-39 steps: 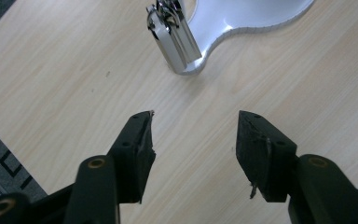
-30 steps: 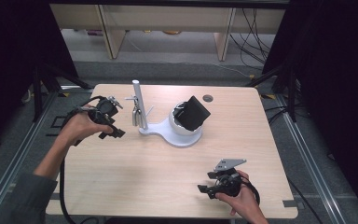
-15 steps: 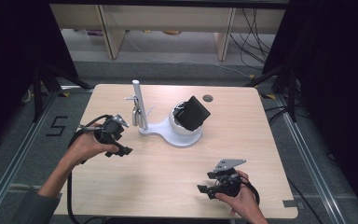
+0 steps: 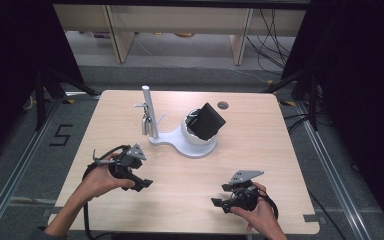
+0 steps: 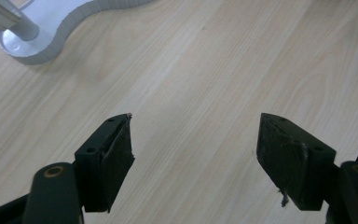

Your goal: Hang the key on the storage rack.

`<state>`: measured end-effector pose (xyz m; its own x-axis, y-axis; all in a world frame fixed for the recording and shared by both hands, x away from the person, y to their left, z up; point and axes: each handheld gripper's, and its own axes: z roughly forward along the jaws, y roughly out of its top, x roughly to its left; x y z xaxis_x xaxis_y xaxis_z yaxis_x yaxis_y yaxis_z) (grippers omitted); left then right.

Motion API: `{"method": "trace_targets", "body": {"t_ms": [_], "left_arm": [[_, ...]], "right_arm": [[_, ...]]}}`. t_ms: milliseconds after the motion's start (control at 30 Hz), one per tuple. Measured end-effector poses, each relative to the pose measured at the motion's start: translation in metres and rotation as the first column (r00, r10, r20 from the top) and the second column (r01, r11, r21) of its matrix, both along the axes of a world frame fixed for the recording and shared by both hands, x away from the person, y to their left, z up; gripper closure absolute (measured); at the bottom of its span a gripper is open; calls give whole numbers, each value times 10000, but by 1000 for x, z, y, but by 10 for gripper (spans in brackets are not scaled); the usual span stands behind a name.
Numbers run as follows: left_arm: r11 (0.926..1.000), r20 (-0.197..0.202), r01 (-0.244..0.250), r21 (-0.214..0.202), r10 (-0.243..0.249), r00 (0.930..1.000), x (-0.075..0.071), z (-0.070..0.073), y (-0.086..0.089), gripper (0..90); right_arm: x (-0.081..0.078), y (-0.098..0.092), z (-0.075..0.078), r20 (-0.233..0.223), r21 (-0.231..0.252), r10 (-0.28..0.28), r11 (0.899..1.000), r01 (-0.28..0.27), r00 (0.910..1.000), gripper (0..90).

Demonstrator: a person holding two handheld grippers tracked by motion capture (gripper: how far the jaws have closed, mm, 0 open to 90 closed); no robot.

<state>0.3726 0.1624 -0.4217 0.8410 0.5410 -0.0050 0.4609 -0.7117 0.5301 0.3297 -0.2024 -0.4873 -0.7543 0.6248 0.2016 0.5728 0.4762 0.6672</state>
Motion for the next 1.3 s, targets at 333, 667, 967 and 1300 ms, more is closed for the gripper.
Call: {"method": "trace_targets", "body": {"t_ms": [333, 667, 967, 1300], "left_arm": [[9982, 372, -130, -594, 152, 9992, -10, -20, -2, 250], [9918, 673, -214, -1257, 301, 9973, -36, -37, -3, 241], [9916, 837, -137, -1285, 246, 9962, -58, -59, -5, 232], [9902, 805, -254, -1375, 367, 9961, -88, -74, 3, 208]], "right_arm": [[2, -2, -2, 139, -4, 86, 10000, -86, 9999, 334], [1, -2, -2, 255, -98, 112, 9999, -109, 9996, 331], [-2, 1, -2, 188, -76, 221, 9997, -220, 9996, 328], [-3, 6, -4, 234, -88, 291, 9995, -289, 9993, 328]]}}
